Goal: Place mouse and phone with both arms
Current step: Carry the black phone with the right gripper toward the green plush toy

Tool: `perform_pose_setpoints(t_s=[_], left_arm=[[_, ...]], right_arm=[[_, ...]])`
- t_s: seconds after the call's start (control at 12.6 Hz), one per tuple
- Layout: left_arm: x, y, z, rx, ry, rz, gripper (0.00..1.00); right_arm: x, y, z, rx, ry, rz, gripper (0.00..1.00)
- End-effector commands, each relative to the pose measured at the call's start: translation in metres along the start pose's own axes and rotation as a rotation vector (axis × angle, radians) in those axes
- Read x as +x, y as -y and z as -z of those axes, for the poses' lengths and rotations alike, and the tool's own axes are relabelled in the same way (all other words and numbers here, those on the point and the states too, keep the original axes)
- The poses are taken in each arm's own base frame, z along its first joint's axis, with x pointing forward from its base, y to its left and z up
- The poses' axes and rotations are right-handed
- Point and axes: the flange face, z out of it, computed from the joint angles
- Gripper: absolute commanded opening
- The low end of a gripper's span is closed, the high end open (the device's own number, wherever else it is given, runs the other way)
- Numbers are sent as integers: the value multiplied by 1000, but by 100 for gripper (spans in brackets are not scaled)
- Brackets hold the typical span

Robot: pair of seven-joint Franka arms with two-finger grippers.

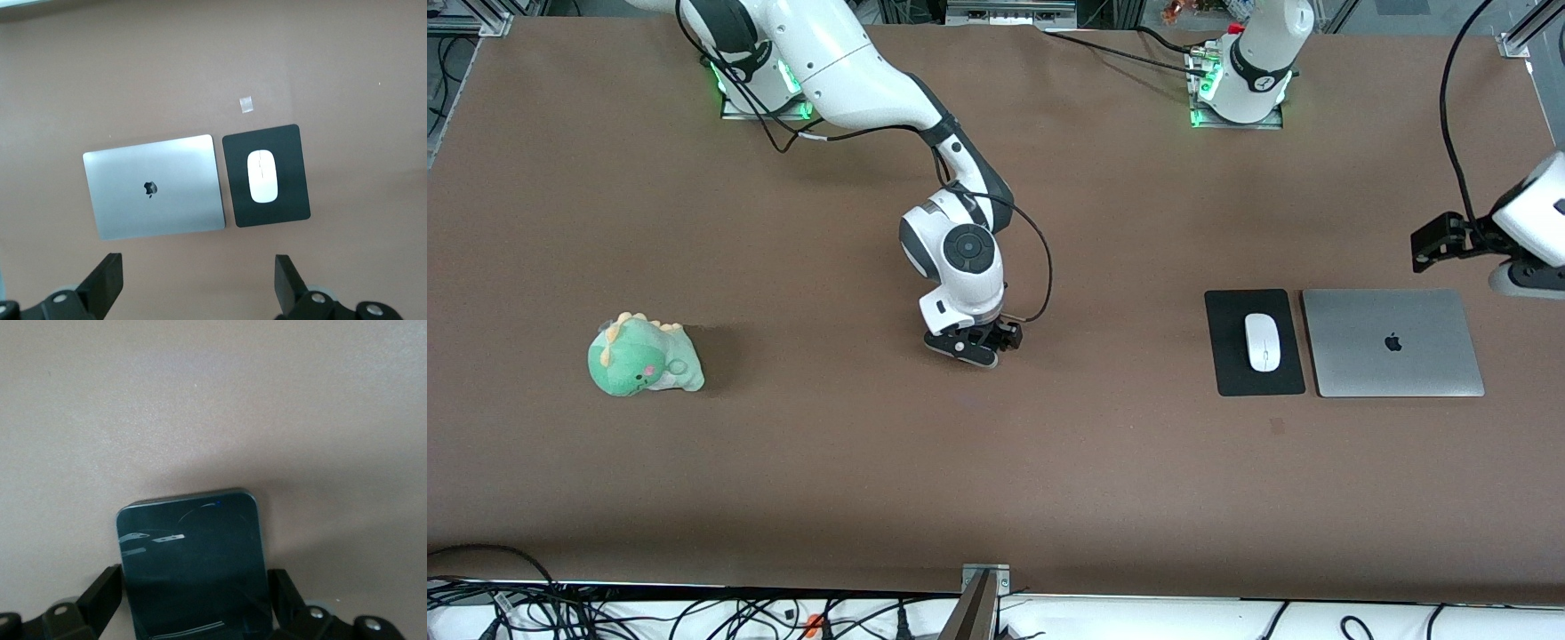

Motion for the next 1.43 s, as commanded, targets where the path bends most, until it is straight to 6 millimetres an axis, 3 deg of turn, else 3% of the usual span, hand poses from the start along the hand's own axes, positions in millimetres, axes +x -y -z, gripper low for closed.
perform_pose_setpoints(t_s=[0.0, 0.08, 0.24, 0.4, 0.56, 0.95, 1.35], left_arm=[[-35, -13, -7, -74, -15, 12, 100], [-33, -18, -3, -76, -17, 1, 100], [-31, -22, 0, -75, -14, 25, 100], [-36, -22, -2, -78, 27, 42, 100], [-36, -24, 0, -74, 24, 32, 100], [-39, -23, 1, -79, 46, 33, 100], [-37, -23, -1, -83, 53, 39, 100]], right_arm=[[0, 1, 5, 7, -16, 17, 71], [3, 0, 6, 5, -17, 19, 62], [8, -3, 11, -1, -16, 41, 54], [21, -9, 26, -25, 4, 61, 54], [50, -26, 55, -39, 33, 90, 54], [141, -103, 107, -78, 106, 223, 54], [219, -194, 94, -82, 138, 308, 54]])
